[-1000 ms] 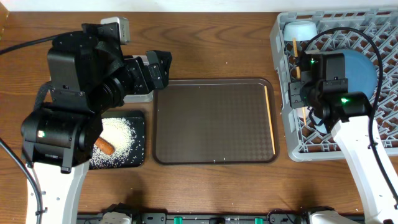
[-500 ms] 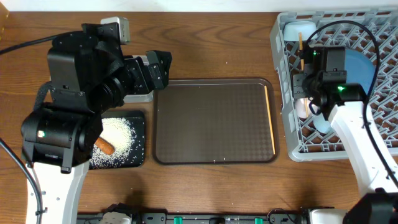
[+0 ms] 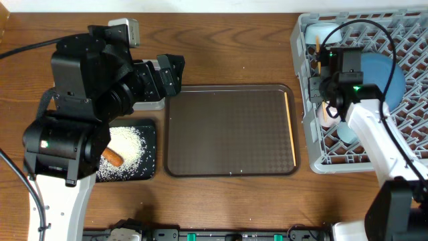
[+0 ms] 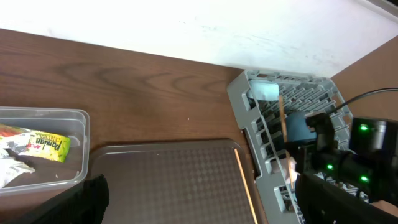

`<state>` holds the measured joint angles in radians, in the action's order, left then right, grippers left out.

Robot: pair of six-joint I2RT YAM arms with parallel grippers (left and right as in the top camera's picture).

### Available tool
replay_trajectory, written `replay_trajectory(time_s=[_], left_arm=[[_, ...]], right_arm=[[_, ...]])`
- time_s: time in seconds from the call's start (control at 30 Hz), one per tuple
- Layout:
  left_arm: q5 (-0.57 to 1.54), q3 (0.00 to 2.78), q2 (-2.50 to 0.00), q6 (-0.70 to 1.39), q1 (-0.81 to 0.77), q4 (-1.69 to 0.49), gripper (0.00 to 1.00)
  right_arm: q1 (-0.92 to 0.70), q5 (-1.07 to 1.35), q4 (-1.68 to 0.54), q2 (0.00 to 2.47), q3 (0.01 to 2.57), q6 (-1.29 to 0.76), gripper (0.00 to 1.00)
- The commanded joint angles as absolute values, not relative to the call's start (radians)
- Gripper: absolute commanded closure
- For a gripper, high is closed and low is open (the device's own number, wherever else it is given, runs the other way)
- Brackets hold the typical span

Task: Sort waste into correct bins and load items into the dishwasher rack
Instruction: 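Carry the chopstick right and insert it upright into the dish rack, then return the right gripper to the tray and grasp the second chopstick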

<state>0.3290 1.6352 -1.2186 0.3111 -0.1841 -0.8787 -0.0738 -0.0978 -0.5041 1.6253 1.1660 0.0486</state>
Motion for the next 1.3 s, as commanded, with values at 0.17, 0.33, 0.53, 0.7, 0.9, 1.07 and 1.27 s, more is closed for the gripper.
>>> replay_trajectory(time_s=[0.17, 0.33, 0.53, 0.7, 0.9, 1.07, 1.27], left_arm=[[0.316, 1.633, -1.217, 0.312, -0.180, -0.877, 0.02], [0.316, 1.633, -1.217, 0.312, -0.180, -0.877, 0.02], [0.316, 1.633, -1.217, 0.312, -0.180, -0.877, 0.02], [0.316, 1.633, -1.217, 0.312, -0.180, -0.877, 0.02], [0.316, 1.633, -1.217, 0.312, -0.180, -0.877, 0.02], [0.316, 1.633, -1.217, 0.312, -0.180, -0.877, 0.02], [0.316, 1.633, -1.217, 0.312, -0.180, -0.877, 0.02]], right_arm=[[-0.064, -0.102, -0.461, 1.665, 1.177, 0.057, 0.54], [-0.064, -0.110, -0.454, 1.629, 1.179, 0.057, 0.43], [-0.070, -0.112, -0.473, 1.515, 1.179, 0.013, 0.43], [-0.094, -0.015, -0.536, 1.397, 1.179, -0.094, 0.45], [-0.148, 0.087, -0.643, 1.374, 1.177, -0.190, 0.46], [-0.209, 0.086, -0.704, 1.431, 1.174, -0.191, 0.47], [-0.294, 0.078, -0.715, 1.571, 1.174, -0.190, 0.48]])
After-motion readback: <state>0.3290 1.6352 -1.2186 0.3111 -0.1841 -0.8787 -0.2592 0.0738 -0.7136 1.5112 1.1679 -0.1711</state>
